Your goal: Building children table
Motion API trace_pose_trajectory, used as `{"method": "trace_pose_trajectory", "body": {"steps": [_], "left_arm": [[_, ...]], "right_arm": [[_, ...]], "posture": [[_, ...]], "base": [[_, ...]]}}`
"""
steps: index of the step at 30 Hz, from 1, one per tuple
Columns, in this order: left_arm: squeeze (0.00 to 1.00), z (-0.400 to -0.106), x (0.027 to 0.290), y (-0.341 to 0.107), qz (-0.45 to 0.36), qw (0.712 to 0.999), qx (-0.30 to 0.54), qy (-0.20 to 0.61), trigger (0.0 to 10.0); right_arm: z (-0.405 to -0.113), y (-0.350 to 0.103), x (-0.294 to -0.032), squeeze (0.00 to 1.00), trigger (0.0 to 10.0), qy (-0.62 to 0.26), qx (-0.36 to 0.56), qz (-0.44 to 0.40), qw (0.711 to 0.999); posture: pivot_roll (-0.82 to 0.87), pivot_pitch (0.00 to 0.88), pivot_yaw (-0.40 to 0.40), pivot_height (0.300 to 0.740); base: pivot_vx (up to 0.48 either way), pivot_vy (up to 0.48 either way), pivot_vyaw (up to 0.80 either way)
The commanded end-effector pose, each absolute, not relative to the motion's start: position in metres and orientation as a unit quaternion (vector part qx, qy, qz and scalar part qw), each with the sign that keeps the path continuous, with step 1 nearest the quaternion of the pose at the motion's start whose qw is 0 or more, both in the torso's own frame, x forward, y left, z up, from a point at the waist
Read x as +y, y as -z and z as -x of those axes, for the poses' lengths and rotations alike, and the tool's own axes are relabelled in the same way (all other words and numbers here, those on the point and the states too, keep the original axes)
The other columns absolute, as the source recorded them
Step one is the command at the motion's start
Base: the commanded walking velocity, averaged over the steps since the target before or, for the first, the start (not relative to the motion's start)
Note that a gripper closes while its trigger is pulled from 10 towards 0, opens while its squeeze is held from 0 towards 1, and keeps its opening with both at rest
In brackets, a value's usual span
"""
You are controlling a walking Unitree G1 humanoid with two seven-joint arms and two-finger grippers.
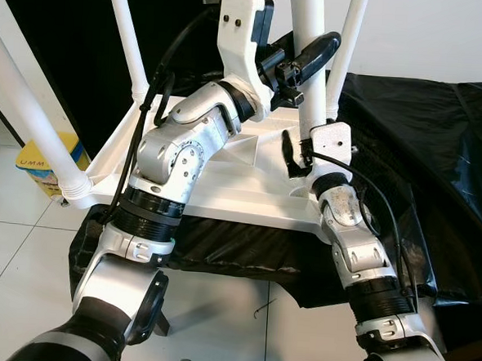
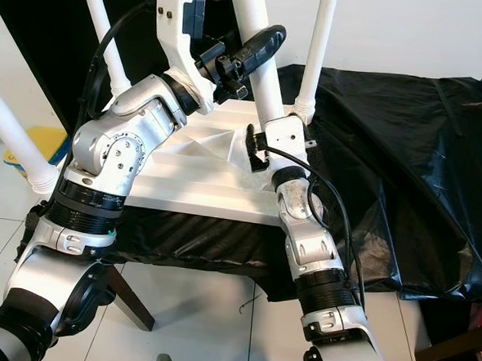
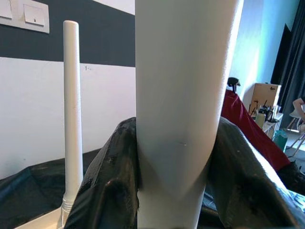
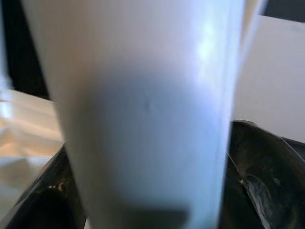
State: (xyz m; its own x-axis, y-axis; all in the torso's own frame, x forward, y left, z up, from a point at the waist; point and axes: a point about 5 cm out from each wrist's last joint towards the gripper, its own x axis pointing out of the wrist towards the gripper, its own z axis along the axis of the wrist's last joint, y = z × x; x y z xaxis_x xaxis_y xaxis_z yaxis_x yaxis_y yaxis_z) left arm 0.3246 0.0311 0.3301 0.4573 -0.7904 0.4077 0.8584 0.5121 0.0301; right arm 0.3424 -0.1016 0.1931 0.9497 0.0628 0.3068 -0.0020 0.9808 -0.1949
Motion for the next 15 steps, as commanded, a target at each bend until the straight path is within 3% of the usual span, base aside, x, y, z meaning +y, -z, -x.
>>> {"method": "trace_pose_trajectory", "body": {"steps": [1, 15], "left_arm": [[0.0, -0.3222, 0.0282, -0.3383, 0.087, 0.849, -0.206, 0.478, 10.0], [0.0, -0.3187, 0.021, -0.3384, 0.084, 0.845, -0.209, 0.484, 10.0]], "right_arm": [[-0.3417, -0.1892, -0.099, 0.0, 10.0, 0.005, -0.159, 0.108, 0.981], [-0.3423, -0.1904, -0.0909, 0.0, 10.0, 0.025, -0.177, 0.132, 0.975]], "posture": [[-0.09, 0.0, 0.033, 0.74], [-0.08, 0.0, 0.026, 0.74]], "base": [[0.0, 0.0, 0.0], [0.0, 0.0, 0.0]]}}
